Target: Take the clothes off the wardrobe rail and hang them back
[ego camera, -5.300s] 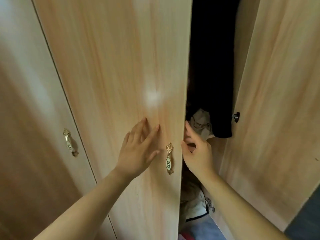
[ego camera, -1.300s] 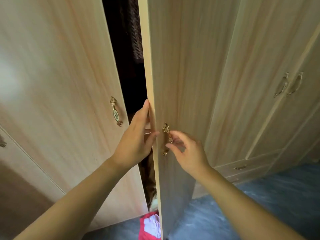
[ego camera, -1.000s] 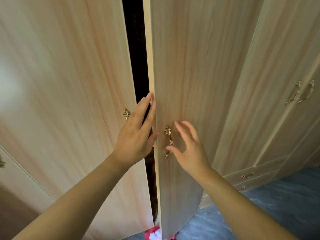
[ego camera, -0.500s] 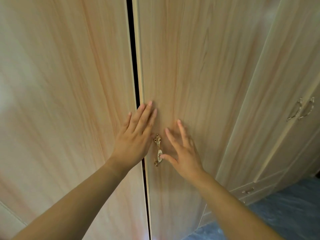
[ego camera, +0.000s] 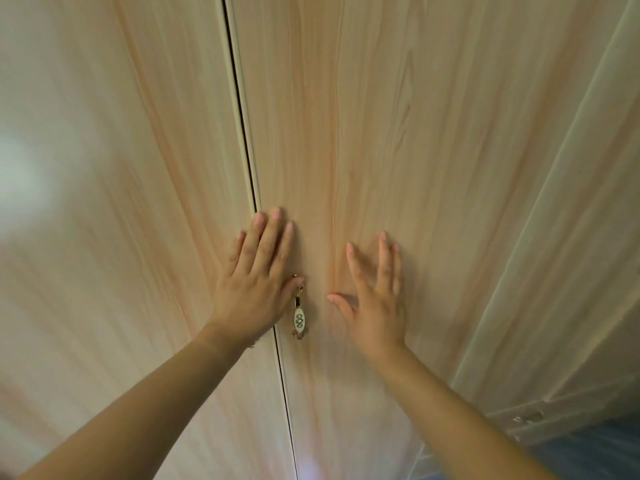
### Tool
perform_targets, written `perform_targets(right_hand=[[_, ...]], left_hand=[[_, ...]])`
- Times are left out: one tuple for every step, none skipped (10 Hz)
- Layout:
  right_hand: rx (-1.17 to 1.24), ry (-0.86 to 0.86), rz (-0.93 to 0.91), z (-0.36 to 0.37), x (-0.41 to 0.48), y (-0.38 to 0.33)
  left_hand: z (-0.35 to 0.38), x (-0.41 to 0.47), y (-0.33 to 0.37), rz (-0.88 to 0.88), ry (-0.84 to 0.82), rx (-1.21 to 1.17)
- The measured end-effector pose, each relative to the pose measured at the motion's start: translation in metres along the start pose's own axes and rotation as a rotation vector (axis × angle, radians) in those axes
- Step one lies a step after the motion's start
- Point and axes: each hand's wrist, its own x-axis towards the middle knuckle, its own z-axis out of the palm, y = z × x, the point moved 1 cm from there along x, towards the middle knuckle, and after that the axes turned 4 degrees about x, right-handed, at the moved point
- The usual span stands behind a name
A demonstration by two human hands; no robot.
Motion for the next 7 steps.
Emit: perform_targets(right_hand=[[-0.025, 0.005, 0.011, 0.003, 0.000, 0.000], [-0.030, -0.019, 0.019, 0.002, 0.000, -0.001], [-0.008, -0.058, 0.031, -0.002, 0.000, -0.004], [-0.020, -0.086, 0.025, -0.012, -0.001, -0.006], [-0.074, -0.111, 0.067, -0.024, -0.005, -0.010], [-0.164, -0.086, 0.129, -0.047, -0.023, -0.019], [-0.257, -0.011, 0.245, -0.066, -0.052, -0.033]], left_hand=[[0.004, 0.000, 0.000, 0.000, -0.003, 0.020], [0.003, 0.000, 0.000, -0.011, -0.006, -0.001], [-0.001, 0.000, 0.004, -0.026, 0.024, -0.078], [-0.005, 0.001, 0.010, -0.008, 0.047, -0.132], [-0.010, -0.001, 0.013, 0.042, 0.017, -0.216], [-0.018, -0.004, 0.014, 0.150, 0.002, -0.338], [-0.020, -0.008, 0.019, 0.285, -0.007, -0.476]])
